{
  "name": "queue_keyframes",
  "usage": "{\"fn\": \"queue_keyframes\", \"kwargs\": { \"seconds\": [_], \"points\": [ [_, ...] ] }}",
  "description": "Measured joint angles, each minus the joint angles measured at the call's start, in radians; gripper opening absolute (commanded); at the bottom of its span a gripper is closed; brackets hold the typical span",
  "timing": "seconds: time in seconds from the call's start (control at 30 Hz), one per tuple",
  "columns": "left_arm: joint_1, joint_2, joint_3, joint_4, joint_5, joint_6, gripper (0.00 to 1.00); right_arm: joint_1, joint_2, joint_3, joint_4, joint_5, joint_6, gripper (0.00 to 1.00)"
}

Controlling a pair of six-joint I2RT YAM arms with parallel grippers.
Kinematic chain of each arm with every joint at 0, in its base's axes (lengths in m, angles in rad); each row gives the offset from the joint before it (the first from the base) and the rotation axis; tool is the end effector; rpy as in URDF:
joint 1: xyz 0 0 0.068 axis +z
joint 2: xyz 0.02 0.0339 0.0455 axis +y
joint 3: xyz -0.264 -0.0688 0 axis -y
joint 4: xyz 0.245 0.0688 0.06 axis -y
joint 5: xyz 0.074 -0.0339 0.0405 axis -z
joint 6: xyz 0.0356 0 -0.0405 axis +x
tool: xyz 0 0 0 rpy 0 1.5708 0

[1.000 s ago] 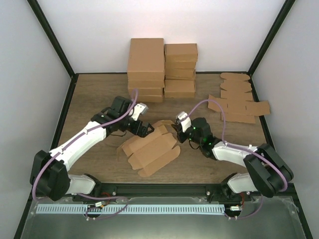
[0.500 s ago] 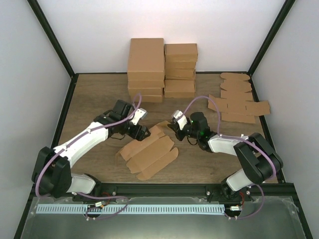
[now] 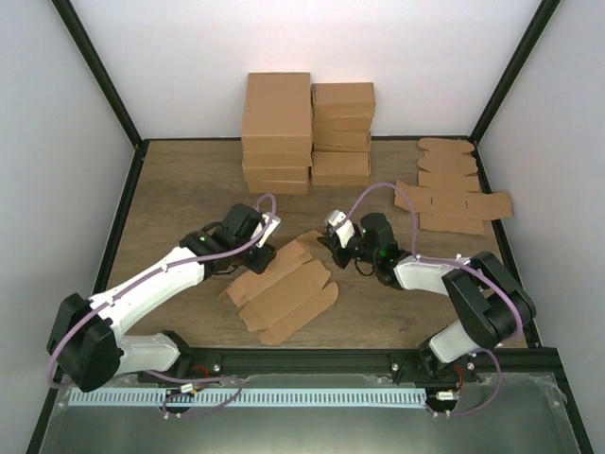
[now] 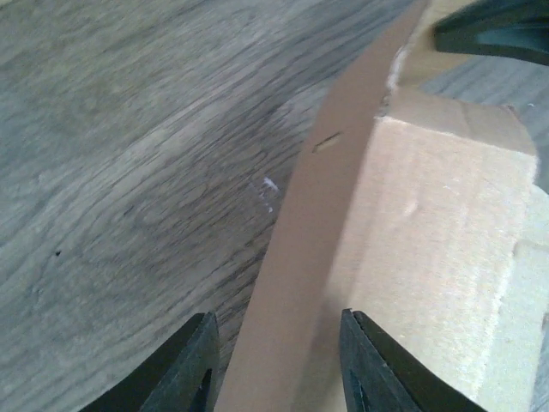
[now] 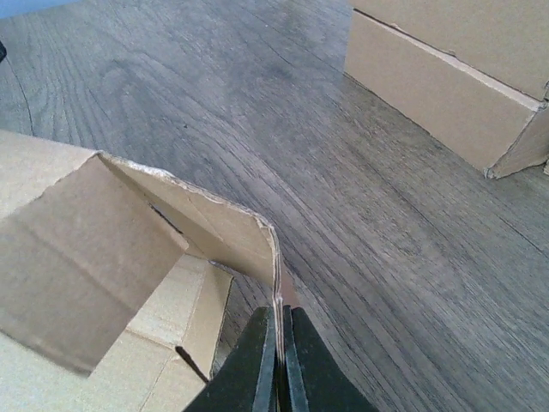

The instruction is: Fold the paper box

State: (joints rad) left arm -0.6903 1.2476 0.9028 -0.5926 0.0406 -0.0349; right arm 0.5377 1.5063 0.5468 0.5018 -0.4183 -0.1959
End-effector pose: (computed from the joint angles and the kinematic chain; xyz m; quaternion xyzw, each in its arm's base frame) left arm 0.1933 -0.1615 0.2492 0.3118 0.8975 -0.1285 0.2843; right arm 0.2402 0.1601 0.1637 -0.4003 0.7360 0.2616 0.4792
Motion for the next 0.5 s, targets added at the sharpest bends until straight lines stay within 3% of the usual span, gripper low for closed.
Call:
{"fn": "queue_keyframes", "kwargs": {
  "seconds": [0.07,0.2,0.5],
  "points": [
    [0.010,0.013,0.000,-0.005,-0.014,-0.018,0.40,0.000,0.001,0.000,0.000,0.000,-0.002,0.02],
    [0.016,0.009,0.000,-0.009,0.005,-0.025,0.50,0.000,0.001,0.000,0.000,0.000,-0.002,0.02],
    [0.013,0.036,0.000,-0.024,0.080,-0.006,0.53,0.000,0.008,0.000,-0.002,0.010,0.000,0.03]
  ]
}}
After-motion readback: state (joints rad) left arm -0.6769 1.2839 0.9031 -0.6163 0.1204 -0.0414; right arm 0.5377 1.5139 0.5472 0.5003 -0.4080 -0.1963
